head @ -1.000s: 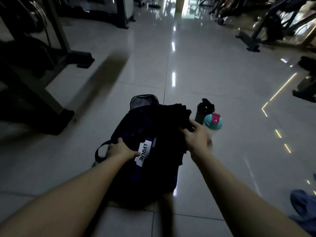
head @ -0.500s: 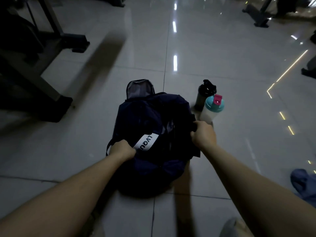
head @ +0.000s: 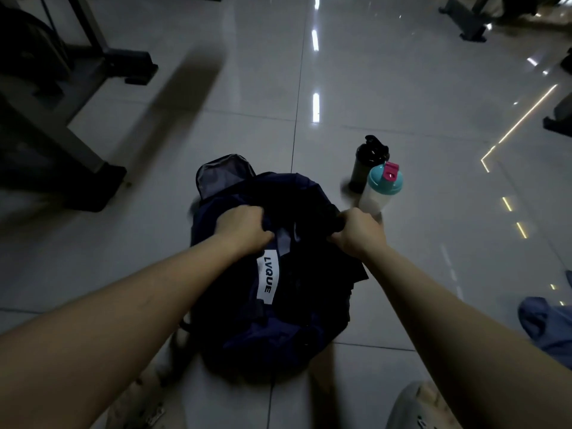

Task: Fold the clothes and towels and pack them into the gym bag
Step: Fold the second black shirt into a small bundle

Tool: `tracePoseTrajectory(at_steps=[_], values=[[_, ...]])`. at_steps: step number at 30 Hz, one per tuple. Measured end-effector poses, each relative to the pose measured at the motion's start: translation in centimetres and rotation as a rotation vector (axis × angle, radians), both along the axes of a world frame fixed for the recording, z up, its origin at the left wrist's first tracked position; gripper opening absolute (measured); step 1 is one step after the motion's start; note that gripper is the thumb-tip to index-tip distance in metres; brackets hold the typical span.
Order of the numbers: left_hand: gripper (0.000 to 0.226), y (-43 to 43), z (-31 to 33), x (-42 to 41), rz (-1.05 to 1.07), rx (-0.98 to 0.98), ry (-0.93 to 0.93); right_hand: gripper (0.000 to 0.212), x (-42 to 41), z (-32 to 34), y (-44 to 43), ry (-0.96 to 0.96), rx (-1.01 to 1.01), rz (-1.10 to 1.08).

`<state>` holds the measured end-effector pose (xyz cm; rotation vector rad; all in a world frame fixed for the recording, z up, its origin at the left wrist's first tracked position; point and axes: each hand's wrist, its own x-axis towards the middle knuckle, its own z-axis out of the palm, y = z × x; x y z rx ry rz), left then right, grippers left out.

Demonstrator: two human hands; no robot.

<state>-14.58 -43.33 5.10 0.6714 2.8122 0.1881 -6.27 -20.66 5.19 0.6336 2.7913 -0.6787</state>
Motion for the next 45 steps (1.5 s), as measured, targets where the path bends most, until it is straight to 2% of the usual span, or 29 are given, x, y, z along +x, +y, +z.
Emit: tracePoseTrajectory(at_steps=[1, 3, 5, 7, 10, 14, 17, 20, 22, 24, 26, 29, 32, 35, 38, 39, 40, 42, 43, 45], values=[[0.039, 0.9, -0.8, -0.9, -0.116, -0.038, 0.068, 0.018, 0.0, 0.1, 0.1, 0.005, -0.012, -0.002], [0.063, 1.4, -3.0, -2.6, -0.297, -0.299, 0.082, 0.028, -0.2, 0.3, 0.5, 0.019, -0.061, -0.01], [0.089, 0.6, -4.9, -4.3, -0.335, -0.529, 0.075, 0.039, -0.6, 0.6, 0.7, 0.041, -0.205, -0.004], [0.105, -0.9, -6.0, -5.7, -0.324, -0.649, 0.11, 0.04, -1.2, 0.6, 0.2, 0.111, -0.352, 0.041], [0.11, -2.6, -5.9, -7.2, -0.314, -0.668, 0.1, 0.03, -2.6, -0.5, -1.7, 0.273, -0.528, 0.112], [0.124, -4.6, -5.6, -8.4, -0.269, -0.667, 0.083, 0.027, -4.7, -2.3, -4.6, 0.35, -0.495, 0.154], [0.123, -5.7, -5.9, -8.7, -0.205, -0.517, 0.039, 0.034, -5.2, -4.2, -6.2, 0.354, -0.344, 0.197], [0.117, -5.9, -5.8, -9.2, -0.184, -0.121, -0.024, 0.038, -4.7, -5.7, -7.1, 0.376, -0.145, 0.221], [0.121, -5.7, -5.4, -9.2, -0.23, 0.137, -0.062, 0.038, -4.3, -6.1, -7.1, 0.395, -0.101, 0.224], [0.117, -5.0, -4.4, -8.7, -0.272, 0.296, -0.135, 0.038, -4.2, -6.3, -6.9, 0.402, -0.106, 0.226], [0.095, -4.1, -3.4, -8.2, -0.245, 0.377, -0.286, 0.038, -4.1, -6.5, -6.7, 0.402, -0.145, 0.214], [0.039, -2.9, -2.6, -7.7, -0.214, 0.481, -0.499, 0.036, -3.5, -6.5, -6.2, 0.392, -0.226, 0.161], [0.024, -1.9, -2.2, -7.1, -0.183, 0.507, -0.527, 0.032, -3.1, -6.4, -6.0, 0.358, -0.242, 0.177], [0.023, -1.1, -1.7, -6.3, -0.162, 0.495, -0.444, 0.039, -2.9, -5.4, -5.4, 0.363, -0.116, 0.261], [0.024, -0.2, -2.3, -5.7, -0.129, 0.343, -0.19, 0.039, -2.8, -4.1, -3.2, 0.576, -0.078, 0.07], [0.024, 0.1, -2.8, -5.3, -0.116, 0.296, -0.111, 0.037, -3.1, -4.1, -2.4, 0.595, -0.027, 0.012], [0.025, 0.4, -3.3, -5.0, -0.107, 0.254, -0.031, 0.037, -3.5, -4.3, -1.6, 0.527, 0.044, -0.022], [0.033, 1.2, -4.8, -4.4, -0.113, 0.154, 0.156, 0.046, -4.3, -5.0, -0.7, 0.271, 0.086, -0.067], [0.033, 1.6, -5.5, -4.1, -0.11, 0.111, 0.252, 0.046, -4.8, -5.4, -0.3, 0.176, 0.053, -0.095], [0.023, 2.2, -6.5, -3.6, -0.081, 0.046, 0.378, 0.033, -5.4, -6.3, 0.0, 0.131, -0.034, -0.145]])
